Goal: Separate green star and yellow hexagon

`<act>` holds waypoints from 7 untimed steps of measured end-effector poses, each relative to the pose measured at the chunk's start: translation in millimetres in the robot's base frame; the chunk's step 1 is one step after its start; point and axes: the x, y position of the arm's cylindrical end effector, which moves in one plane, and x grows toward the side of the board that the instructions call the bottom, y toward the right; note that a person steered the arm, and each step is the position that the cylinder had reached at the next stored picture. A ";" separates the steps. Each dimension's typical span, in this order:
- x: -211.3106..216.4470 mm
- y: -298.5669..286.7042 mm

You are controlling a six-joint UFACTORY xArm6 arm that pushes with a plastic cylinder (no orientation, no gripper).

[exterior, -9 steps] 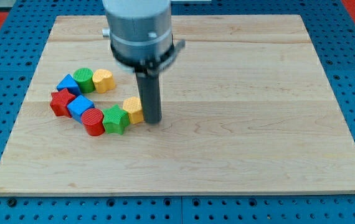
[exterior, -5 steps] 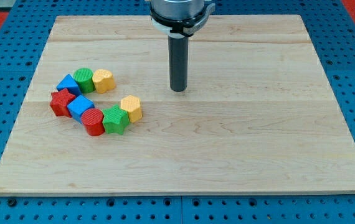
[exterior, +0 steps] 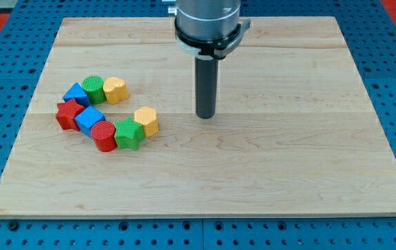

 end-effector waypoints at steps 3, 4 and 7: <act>29.7 -35.0; 26.6 -75.4; 19.9 -135.4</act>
